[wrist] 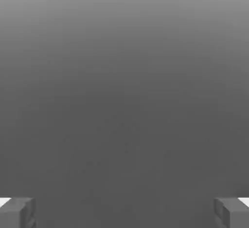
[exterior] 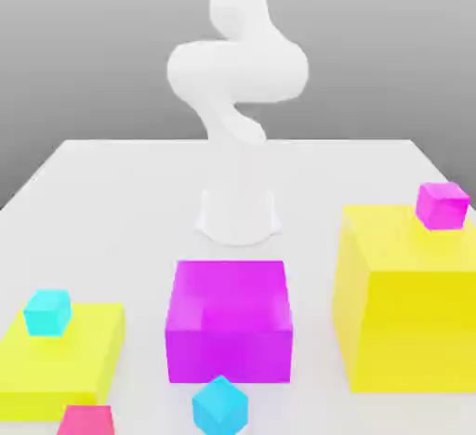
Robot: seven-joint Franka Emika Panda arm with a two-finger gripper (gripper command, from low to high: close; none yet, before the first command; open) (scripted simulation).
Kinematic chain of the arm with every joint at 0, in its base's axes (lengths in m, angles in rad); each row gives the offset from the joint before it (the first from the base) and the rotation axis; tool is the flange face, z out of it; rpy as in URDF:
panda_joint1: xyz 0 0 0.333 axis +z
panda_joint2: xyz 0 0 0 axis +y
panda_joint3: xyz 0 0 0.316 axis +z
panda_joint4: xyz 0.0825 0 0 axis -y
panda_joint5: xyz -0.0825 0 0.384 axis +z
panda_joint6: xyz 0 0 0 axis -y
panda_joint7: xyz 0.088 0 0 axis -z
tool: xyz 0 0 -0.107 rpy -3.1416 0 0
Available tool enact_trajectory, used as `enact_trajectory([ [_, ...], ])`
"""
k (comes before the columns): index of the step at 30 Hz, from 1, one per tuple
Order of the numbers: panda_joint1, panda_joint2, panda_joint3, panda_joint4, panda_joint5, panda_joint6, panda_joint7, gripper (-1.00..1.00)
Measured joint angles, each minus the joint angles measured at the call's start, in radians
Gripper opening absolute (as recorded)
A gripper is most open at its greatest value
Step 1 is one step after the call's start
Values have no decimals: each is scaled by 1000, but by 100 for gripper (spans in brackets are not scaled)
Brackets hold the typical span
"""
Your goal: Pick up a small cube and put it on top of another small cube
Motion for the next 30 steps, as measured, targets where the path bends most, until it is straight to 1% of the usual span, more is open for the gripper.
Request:
enact_trajectory([
  [7, 1, 259, -70, 15, 16, 68, -86, 0],
  [17, -18, 622, -157, 35, 79, 164, -234, 0],
  [23, -66, 841, -169, 48, 123, 220, -328, 0],
  [30, -129, 1094, -167, 65, 150, 294, -415, 0],
])
